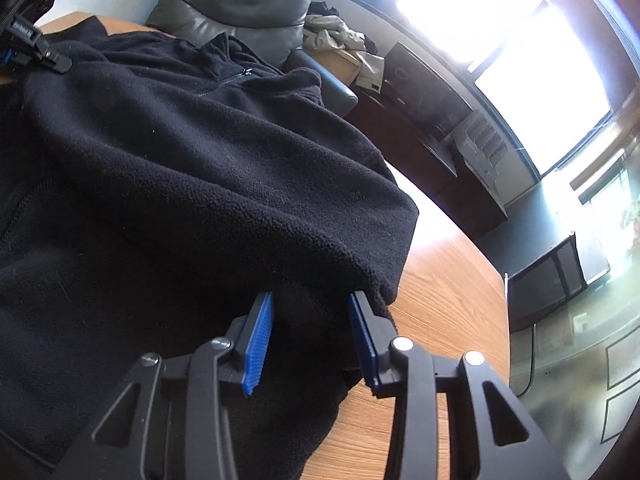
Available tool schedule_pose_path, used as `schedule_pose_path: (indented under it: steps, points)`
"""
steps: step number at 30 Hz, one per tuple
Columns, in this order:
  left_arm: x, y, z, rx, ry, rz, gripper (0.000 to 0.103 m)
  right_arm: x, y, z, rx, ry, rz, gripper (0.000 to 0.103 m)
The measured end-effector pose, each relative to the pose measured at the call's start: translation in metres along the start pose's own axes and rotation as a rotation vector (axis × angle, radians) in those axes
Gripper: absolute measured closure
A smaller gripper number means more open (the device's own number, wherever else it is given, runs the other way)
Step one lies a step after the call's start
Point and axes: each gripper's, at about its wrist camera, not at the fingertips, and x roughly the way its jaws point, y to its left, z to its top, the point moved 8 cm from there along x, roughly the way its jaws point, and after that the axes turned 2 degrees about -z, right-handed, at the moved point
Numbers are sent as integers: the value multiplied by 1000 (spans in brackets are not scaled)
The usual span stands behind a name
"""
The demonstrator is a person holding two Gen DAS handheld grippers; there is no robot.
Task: Fold clothes
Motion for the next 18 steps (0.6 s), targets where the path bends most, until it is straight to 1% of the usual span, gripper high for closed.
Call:
schedule_pose_path:
  steps: [1, 3, 4, 5, 6, 7, 8, 9, 10, 11, 12, 13, 15, 17, 18]
  points:
    - [-10, -11, 5, 30, -19, -14, 100, -2, -1, -1, 1, -3, 1, 63]
    - [-27, -20, 11, 69, -43, -5, 100, -12, -5, -1, 33, -34, 11, 61]
    - [-34, -19, 13, 78, -49, 8, 100, -17, -8, -1, 51, -52, 17, 56]
    - [-33, -10, 11, 68, -41, 35, 100, -21, -11, 0, 71, -71, 20, 47]
    - [-31, 2, 7, 55, -24, 67, 99, -24, -14, 1, 93, -88, 24, 43]
    - [-21, 21, -3, 32, 22, 112, 97, -22, -17, 2, 115, -89, 24, 37]
    - [-12, 34, -13, 22, 51, 128, 94, -18, -19, 2, 137, -85, 23, 31]
    - [-7, 44, -21, 15, 67, 140, 95, -14, -22, 2, 158, -80, 22, 30]
    - [-10, 42, -22, 18, 39, 134, 94, -2, -20, -3, 156, -31, 35, 30]
    - [-12, 40, -22, 9, 33, 135, 93, 9, -16, -10, 132, 21, 36, 32]
    - [-17, 37, -22, 8, 17, 149, 81, 19, -13, -17, 102, 68, 32, 34]
    - [-23, 33, -21, 9, 0, 164, 60, 22, -13, -22, 84, 81, 23, 38]
    - [-41, 21, -18, 30, -47, 206, 36, 21, -14, -32, 58, 85, 3, 38]
    - [-70, -2, -11, 96, -124, 206, 32, 19, -22, -41, 64, 94, -16, 38]
    - [-80, -18, -7, 142, -158, 213, 22, 19, -24, -44, 59, 95, -22, 38]
